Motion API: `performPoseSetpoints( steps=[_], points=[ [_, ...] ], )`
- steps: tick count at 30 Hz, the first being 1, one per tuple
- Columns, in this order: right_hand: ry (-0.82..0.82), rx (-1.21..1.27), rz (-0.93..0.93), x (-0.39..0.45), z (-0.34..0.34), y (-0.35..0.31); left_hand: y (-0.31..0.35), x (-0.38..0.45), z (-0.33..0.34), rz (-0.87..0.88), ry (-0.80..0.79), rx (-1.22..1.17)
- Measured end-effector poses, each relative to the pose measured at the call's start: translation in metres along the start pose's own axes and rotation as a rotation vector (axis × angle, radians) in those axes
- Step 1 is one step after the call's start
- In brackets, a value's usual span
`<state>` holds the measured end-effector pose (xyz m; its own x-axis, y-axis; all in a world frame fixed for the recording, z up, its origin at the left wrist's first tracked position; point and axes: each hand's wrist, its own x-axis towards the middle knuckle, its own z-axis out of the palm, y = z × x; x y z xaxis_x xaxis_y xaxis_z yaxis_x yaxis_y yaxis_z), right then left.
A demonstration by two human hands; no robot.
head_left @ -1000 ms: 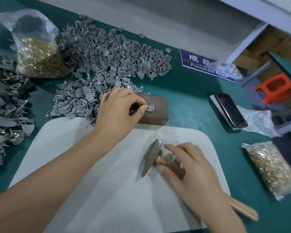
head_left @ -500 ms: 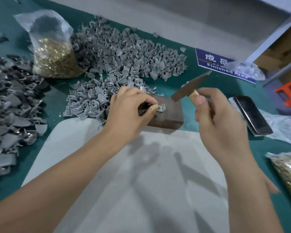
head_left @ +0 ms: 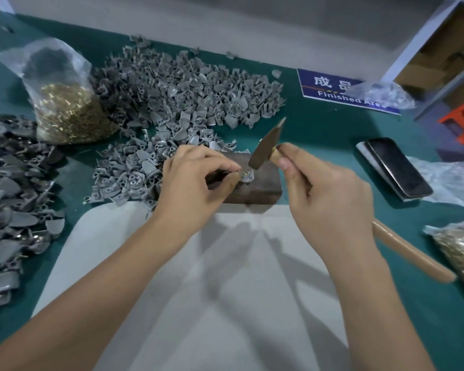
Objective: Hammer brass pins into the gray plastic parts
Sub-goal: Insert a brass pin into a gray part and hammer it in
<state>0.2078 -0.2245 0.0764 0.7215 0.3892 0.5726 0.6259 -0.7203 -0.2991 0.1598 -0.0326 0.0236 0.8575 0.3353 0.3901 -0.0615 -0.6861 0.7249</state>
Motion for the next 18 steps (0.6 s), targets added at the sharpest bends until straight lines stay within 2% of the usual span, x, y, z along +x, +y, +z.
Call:
performPoseSetpoints(
  steps=[6, 10, 18],
  points=[
    [0.119, 0.026, 0.060, -0.002, -0.002, -0.004, 0.003, 0.003, -0.003, -0.046, -0.035, -0.011],
    [0.025, -0.016, 0.044, -0.008, -0.004, -0.006, 0.003, 0.003, -0.004, -0.058, -0.046, 0.012],
    [0.009, -0.035, 0.056, -0.009, -0.006, -0.012, 0.005, 0.000, -0.004, -0.003, -0.017, 0.137]
  ],
)
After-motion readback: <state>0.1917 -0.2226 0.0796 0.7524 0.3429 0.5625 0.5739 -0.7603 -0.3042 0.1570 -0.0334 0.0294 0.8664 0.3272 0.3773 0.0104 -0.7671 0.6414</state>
